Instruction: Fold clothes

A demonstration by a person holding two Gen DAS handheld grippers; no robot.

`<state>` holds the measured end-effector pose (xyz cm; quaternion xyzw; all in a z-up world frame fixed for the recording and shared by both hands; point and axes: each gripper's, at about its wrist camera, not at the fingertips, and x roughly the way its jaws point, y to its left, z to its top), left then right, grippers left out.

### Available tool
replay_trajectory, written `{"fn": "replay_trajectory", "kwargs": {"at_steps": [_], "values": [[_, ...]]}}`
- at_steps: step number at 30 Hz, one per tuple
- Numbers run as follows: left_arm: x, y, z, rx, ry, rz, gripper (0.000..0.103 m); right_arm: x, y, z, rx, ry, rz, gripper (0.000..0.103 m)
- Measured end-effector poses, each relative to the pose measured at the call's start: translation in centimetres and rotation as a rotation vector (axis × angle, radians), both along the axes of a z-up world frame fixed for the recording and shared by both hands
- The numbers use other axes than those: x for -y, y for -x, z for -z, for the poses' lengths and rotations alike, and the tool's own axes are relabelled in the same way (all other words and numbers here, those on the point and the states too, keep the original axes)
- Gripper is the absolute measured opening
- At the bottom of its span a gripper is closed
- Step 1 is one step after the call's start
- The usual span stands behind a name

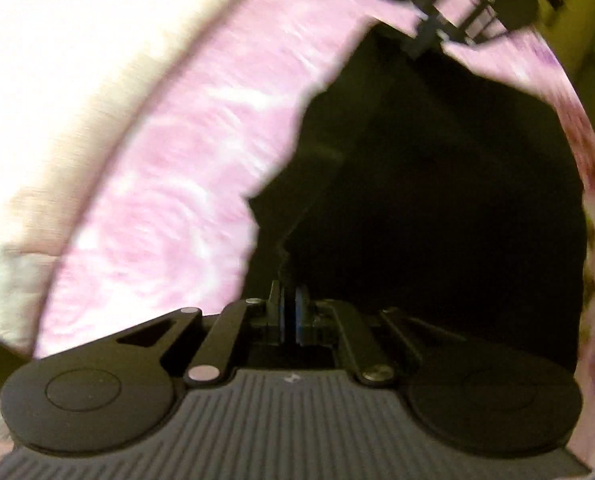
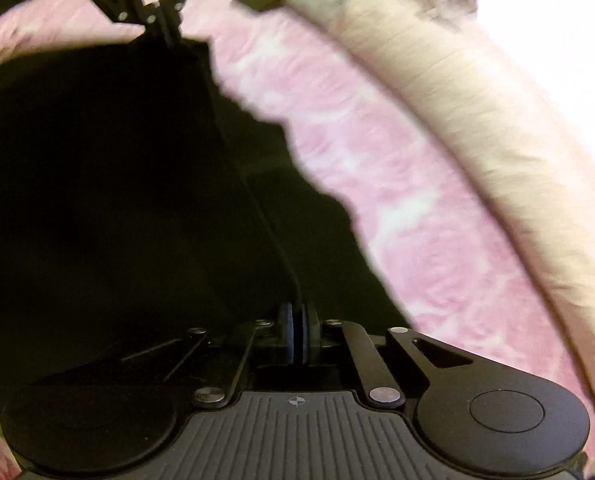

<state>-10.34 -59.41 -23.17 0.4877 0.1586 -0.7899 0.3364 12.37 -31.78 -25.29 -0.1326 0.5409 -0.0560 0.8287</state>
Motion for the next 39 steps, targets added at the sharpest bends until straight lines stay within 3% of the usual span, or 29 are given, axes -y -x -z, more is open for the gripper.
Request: {"fn": "replay_trajectory", "kwargs": {"at_steps": [3, 5, 9, 13, 16, 20, 24, 26, 27, 28, 30, 33, 34, 36, 39], "values": [[1.5, -0.7, -0.6, -0.015, 0.034, -0.059, 0.003, 1.4, -0.5, -1.8, 0.067, 0.04, 0.067, 0.002], [2.7, -0.5, 0.6, -0.002, 0.029, -0.095, 0.003, 2.4, -1.4, -1.9, 0.087, 0.059, 0.098, 0.002], [4.9, 0.3, 5.6, 0.04, -0.06, -0.175, 0.003, 4.2, -3.4, 1.6, 0.065, 0.08, 0.121, 0.002], [5.2, 1.8, 9.5, 0.09, -0.109, -0.172, 0.003, 6.0, -4.3, 5.5, 0.017, 0.029, 0.156, 0.002], [5.3, 2.2, 10.0, 0.108, -0.097, -0.181, 0.003, 5.2, -4.8, 6.8, -0.008, -0.001, 0.155, 0.002], [5.4, 2.2, 9.8, 0.117, -0.102, -0.195, 0.003, 5.1, -5.0, 5.9, 0.031, 0.018, 0.21, 0.003], [5.7, 2.8, 9.9, 0.134, -0.11, -0.201, 0.003, 3.1, -3.3, 2.6, 0.073, 0.069, 0.241, 0.003], [5.7, 3.0, 10.1, 0.136, -0.109, -0.209, 0.003, 1.2, -1.9, 0.8, 0.108, 0.052, 0.288, 0.039], [5.7, 3.0, 10.2, 0.135, -0.108, -0.213, 0.003, 0.1, -1.3, 0.1, 0.136, 0.021, 0.314, 0.079], [5.7, 2.9, 10.3, 0.133, -0.106, -0.218, 0.003, -1.1, -0.6, -0.5, 0.171, -0.024, 0.341, 0.085], [5.6, 2.9, 10.3, 0.13, -0.1, -0.225, 0.004, -3.5, 0.5, -1.2, 0.224, -0.117, 0.387, 0.084], [5.4, 2.9, 10.4, 0.129, -0.081, -0.235, 0.006, -6.4, 0.5, 0.3, 0.209, -0.249, 0.4, 0.082], [5.3, 2.9, 10.4, 0.131, -0.073, -0.242, 0.007, -6.9, 0.2, 1.5, 0.187, -0.267, 0.395, 0.075], [5.1, 3.0, 10.0, 0.143, -0.053, -0.25, 0.012, -6.8, -0.5, 4.2, 0.135, -0.282, 0.401, 0.07], [4.1, 2.6, 8.0, 0.144, -0.02, -0.259, 0.026, -4.4, -0.8, 6.4, 0.117, -0.277, 0.494, 0.069]]}}
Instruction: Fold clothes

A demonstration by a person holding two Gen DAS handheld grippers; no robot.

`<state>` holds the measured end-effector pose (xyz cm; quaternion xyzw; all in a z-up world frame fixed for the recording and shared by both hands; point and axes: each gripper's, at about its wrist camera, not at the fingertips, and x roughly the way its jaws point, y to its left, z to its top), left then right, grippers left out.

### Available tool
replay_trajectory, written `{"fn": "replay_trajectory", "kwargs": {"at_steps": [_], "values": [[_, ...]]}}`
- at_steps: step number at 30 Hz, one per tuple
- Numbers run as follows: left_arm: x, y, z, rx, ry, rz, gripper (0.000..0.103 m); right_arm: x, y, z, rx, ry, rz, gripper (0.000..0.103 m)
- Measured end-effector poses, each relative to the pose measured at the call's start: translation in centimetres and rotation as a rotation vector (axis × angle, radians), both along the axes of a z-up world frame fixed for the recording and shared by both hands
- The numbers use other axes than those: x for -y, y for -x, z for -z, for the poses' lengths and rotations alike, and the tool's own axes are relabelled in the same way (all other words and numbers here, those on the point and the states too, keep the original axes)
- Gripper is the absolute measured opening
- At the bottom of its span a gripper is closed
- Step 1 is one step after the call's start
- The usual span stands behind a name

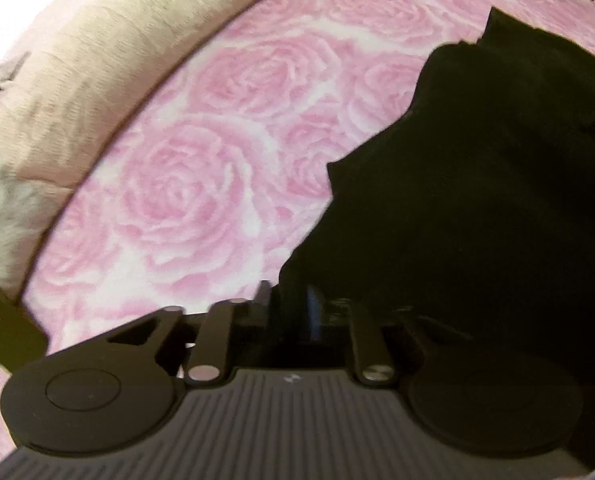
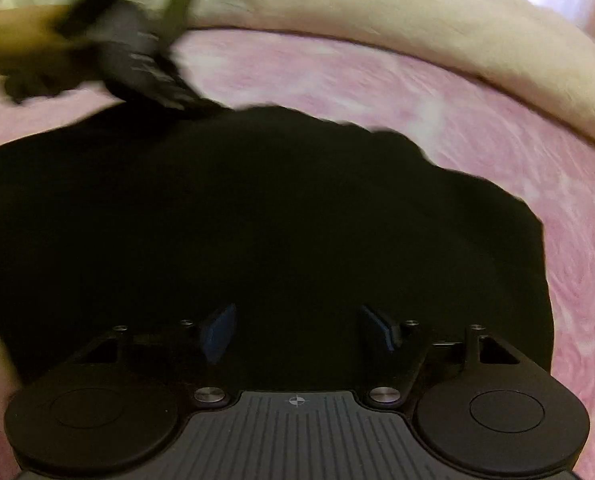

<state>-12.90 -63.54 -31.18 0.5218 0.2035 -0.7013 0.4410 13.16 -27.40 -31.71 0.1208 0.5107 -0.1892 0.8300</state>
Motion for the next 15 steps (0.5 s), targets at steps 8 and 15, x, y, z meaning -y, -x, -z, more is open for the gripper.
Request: {"fn": "replay_trajectory", "kwargs": {"at_steps": [8, 15], "values": [[-11.0, -1.4, -8.8, -0.032, 0.129, 0.095, 0.052, 2.5, 1.5, -3.4, 0.009, 0.045, 0.073, 0.07], [-25.7, 2.3, -8.8, 0.008, 0.178, 0.354, 0.076, -5.5, 7.2, -7.8, 0.006, 0.17, -0.127, 0.071]]}}
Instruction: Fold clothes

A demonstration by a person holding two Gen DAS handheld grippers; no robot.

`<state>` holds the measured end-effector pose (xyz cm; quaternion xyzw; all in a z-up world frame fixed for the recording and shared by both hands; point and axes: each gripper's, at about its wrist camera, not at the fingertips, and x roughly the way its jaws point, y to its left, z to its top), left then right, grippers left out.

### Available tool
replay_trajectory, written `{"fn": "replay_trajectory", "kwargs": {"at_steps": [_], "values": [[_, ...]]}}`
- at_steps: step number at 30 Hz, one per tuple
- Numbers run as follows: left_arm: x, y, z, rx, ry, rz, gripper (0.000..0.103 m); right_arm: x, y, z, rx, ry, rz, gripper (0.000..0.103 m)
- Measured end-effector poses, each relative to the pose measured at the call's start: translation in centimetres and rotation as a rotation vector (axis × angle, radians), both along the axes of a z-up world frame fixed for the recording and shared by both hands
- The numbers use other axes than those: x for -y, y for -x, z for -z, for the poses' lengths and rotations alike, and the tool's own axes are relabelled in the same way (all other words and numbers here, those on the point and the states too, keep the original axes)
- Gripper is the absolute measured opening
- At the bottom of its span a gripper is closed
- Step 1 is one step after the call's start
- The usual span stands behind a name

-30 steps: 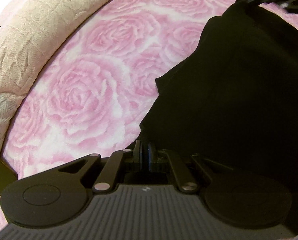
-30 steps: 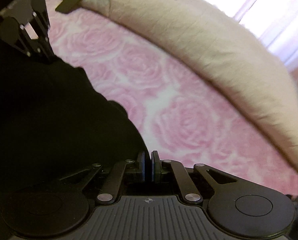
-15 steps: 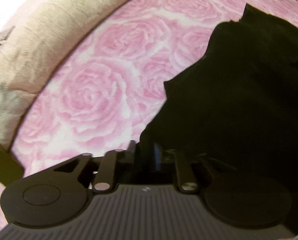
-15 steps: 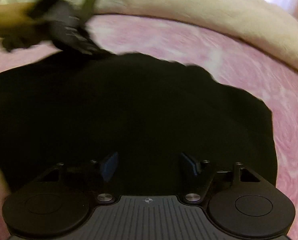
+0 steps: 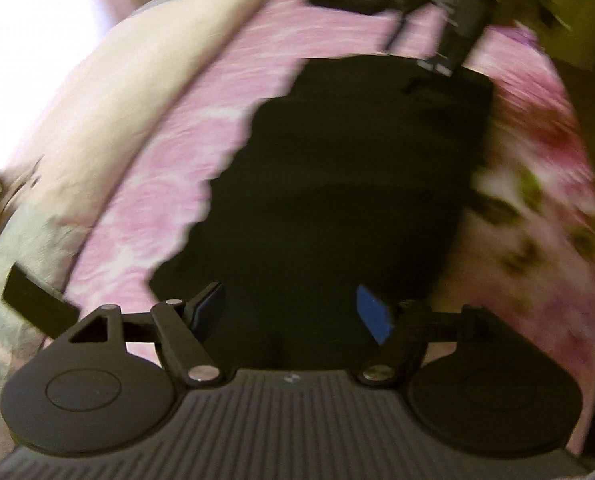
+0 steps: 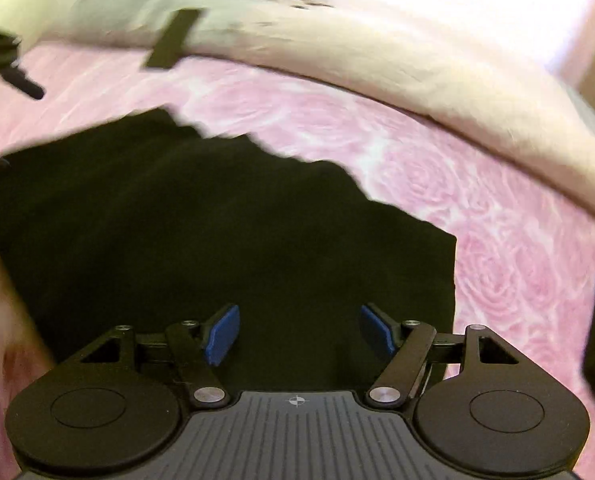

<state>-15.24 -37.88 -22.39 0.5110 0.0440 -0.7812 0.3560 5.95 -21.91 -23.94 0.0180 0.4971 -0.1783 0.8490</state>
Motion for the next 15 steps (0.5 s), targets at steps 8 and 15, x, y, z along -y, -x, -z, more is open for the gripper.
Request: {"fn": "replay_trajectory", "kwargs": {"at_steps": [8, 15], "values": [[-8.2, 3.4, 7.7, 0.277, 0.198, 0.281, 0.075, -10.9, 7.2, 2.0, -0.127, 0.206, -0.106, 0.088], [-5.9, 2.0, 11.8, 0.479, 0.283, 0.225, 0.04, -14.4, 6.9, 7.6, -0.249, 0.443, -0.277, 0.088]]}}
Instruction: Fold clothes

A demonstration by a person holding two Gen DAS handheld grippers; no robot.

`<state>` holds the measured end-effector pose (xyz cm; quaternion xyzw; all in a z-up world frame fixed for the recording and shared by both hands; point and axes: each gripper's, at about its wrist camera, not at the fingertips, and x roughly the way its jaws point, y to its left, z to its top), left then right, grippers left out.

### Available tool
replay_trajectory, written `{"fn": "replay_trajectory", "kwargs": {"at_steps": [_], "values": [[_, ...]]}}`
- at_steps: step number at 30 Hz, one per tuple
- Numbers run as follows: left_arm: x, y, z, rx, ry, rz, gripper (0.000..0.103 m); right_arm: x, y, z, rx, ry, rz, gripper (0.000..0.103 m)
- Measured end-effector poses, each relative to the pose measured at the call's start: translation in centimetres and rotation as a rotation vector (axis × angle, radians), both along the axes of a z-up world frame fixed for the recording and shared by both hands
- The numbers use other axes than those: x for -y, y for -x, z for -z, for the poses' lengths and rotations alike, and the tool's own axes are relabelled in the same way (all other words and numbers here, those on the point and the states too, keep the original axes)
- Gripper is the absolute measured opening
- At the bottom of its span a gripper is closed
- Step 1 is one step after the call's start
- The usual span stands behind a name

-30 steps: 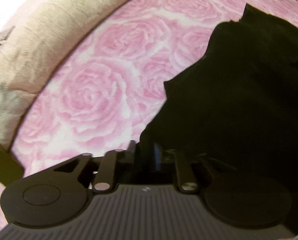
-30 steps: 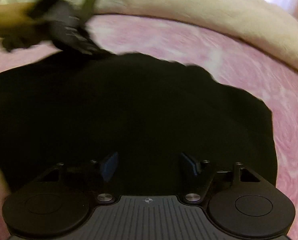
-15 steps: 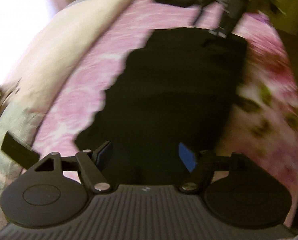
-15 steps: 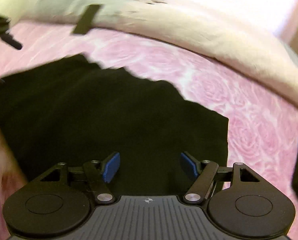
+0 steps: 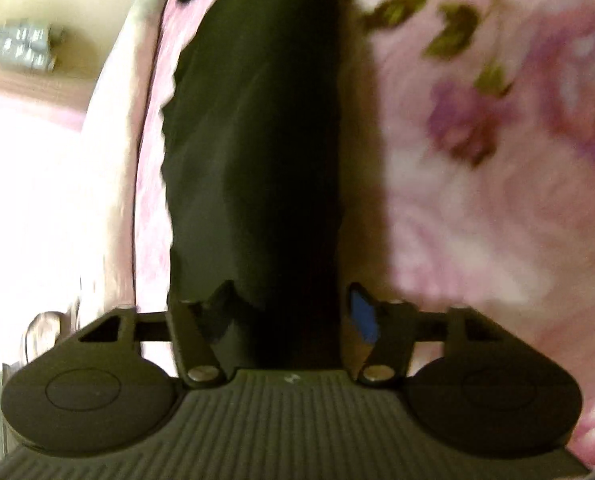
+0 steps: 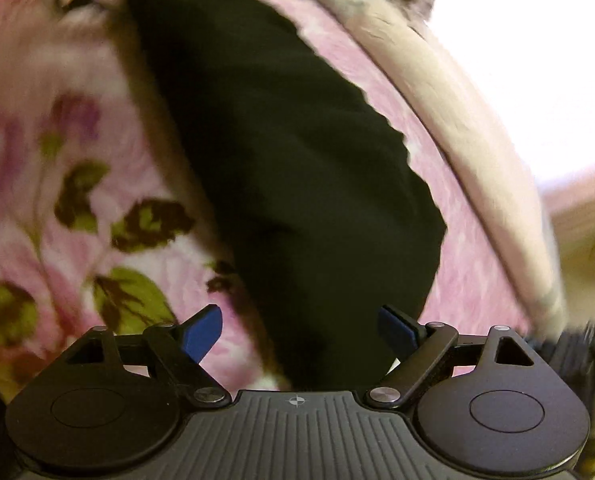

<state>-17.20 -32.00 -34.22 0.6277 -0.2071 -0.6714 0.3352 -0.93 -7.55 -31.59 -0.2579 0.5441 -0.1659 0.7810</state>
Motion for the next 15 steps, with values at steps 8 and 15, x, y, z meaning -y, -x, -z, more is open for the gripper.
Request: {"fn": "replay_trajectory", "kwargs": {"at_steps": [8, 15], "values": [[2.5, -1.3, -1.6, -0.059, -0.049, -0.125, 0.023, 4.8, 0.7, 4.0, -0.1, 0.064, -0.072, 0.031], [2.4, -0.3, -1.8, -0.071, -0.096, -0.221, 0.022, 7.4, 4.0, 2.5, -0.096, 0.006, 0.034, 0.025]]}}
